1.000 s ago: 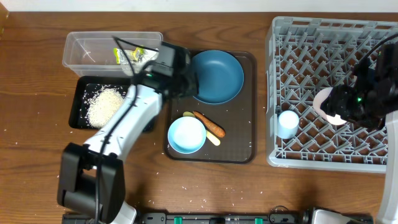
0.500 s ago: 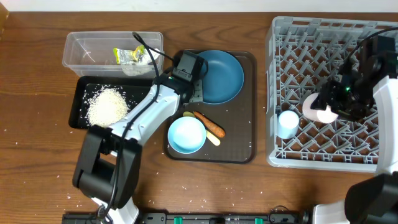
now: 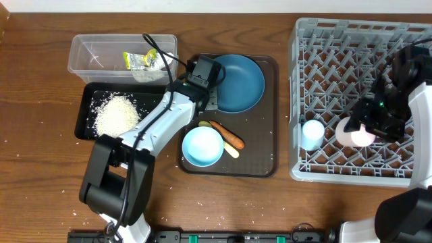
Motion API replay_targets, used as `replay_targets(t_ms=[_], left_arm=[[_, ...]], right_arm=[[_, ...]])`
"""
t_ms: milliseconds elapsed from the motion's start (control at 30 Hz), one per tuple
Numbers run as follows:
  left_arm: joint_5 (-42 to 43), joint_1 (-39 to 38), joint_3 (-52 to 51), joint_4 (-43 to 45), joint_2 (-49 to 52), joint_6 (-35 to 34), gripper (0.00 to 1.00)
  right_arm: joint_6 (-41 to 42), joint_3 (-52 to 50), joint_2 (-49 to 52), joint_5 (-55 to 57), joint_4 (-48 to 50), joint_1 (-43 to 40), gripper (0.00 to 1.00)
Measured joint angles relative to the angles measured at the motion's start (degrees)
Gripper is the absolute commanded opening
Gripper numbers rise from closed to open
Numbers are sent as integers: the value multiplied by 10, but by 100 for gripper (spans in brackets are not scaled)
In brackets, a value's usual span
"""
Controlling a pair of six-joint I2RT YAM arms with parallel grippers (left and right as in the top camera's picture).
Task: Sort waste into correct bins and load items into the dishwasher rack
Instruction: 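Lower pink cup into rack and open right gripper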
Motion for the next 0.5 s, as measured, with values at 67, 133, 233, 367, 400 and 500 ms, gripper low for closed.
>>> replay_targets(t_ms=[67,133,233,367,400,500], left_arm=[[-2,0,0,0,0,0,28],[-4,0,0,0,1,0,28],[-8,0,0,0,3,0,29],[-9,0,0,0,13,0,32],[-9,0,0,0,16,0,32],[-10,0,0,0,24,-3,33]], right_arm=[[1,0,0,3,14,-8,45],[2,0,0,7,29,-19,45],[2,0,0,10,49,-32,46],[2,0,0,12,84,-47,46],[2,0,0,13,89,-49,46],[3,0,0,13,100,-51,46]])
